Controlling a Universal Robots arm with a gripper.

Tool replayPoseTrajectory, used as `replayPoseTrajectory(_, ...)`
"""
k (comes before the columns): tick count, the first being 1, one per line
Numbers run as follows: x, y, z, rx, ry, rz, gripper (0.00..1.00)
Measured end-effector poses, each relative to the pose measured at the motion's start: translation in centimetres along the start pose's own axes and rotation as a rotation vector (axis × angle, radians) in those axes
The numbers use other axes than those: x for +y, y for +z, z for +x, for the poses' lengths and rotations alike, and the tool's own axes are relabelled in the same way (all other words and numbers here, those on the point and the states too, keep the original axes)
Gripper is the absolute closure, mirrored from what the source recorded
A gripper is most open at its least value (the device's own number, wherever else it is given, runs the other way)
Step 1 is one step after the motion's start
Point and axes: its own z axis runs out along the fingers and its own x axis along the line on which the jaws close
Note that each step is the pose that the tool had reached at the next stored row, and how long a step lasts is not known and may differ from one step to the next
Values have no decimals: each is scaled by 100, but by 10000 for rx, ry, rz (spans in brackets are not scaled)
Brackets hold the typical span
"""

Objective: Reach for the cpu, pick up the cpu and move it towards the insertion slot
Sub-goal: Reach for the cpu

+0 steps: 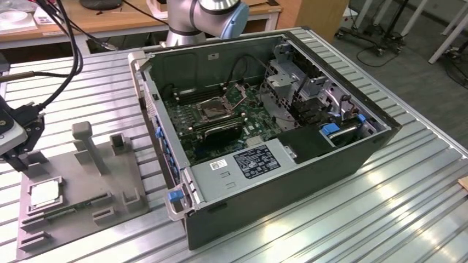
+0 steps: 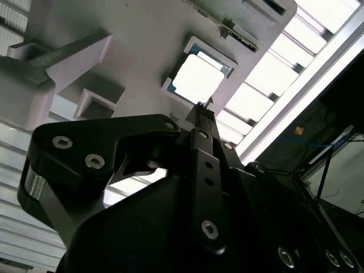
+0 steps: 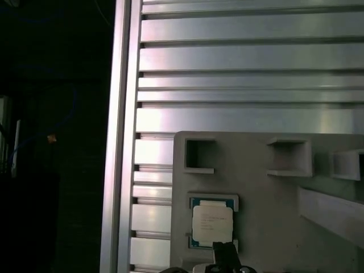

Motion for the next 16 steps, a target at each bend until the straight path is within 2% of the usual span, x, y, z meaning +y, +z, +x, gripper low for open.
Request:
replayPoseTrajectory(5, -5, 56, 4, 1, 1, 10, 90)
replayPoseTrajectory(16, -9, 71, 11, 0, 2, 11, 90)
